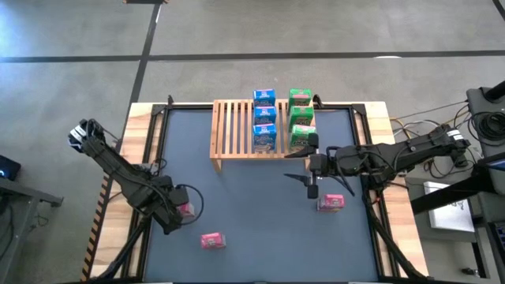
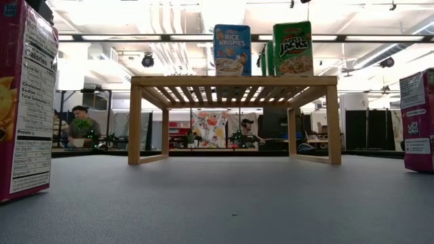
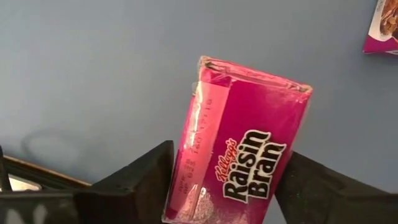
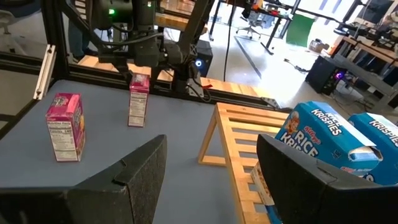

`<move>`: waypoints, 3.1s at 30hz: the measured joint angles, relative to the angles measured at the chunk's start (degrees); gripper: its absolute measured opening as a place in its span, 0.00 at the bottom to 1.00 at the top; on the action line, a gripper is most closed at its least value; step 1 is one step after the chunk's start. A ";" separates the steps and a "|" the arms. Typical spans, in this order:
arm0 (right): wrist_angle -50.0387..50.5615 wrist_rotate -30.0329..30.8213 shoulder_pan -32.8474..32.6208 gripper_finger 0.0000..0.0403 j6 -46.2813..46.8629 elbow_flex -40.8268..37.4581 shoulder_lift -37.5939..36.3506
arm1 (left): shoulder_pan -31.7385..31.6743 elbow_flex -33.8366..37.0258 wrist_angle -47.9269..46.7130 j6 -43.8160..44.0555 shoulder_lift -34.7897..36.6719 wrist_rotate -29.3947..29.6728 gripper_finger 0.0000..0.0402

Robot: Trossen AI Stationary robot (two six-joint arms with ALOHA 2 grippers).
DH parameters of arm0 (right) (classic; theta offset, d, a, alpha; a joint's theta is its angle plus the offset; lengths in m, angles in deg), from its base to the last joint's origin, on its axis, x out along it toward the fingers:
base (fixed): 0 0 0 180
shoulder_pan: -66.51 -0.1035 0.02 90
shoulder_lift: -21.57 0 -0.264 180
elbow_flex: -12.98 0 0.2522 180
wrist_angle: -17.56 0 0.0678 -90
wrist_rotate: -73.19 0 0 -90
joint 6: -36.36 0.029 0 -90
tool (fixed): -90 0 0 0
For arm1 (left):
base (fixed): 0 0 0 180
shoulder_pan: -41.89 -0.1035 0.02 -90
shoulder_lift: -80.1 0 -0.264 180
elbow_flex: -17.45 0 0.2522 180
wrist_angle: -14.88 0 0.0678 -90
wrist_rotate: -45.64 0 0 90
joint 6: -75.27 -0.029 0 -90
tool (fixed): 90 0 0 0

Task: Stack cereal on shelf
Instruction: Put the top left pink cereal box on the shelf, then put the top pink cereal box on the shelf aligned with the other pink cereal box

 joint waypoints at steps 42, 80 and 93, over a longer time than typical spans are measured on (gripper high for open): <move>-1.67 -0.48 0.00 0.59 -2.99 0.00 -0.02 | -69.51 -49.32 -2.58 -79.79 -3.73 -10.93 0.41; -0.65 -0.46 0.00 0.59 -1.92 0.00 -0.02 | -81.31 -80.16 -21.57 -96.86 -39.83 -17.26 0.49; 0.25 0.00 0.00 0.59 -1.95 0.00 -1.20 | -81.31 -83.95 -23.37 -94.81 -37.58 -11.61 0.59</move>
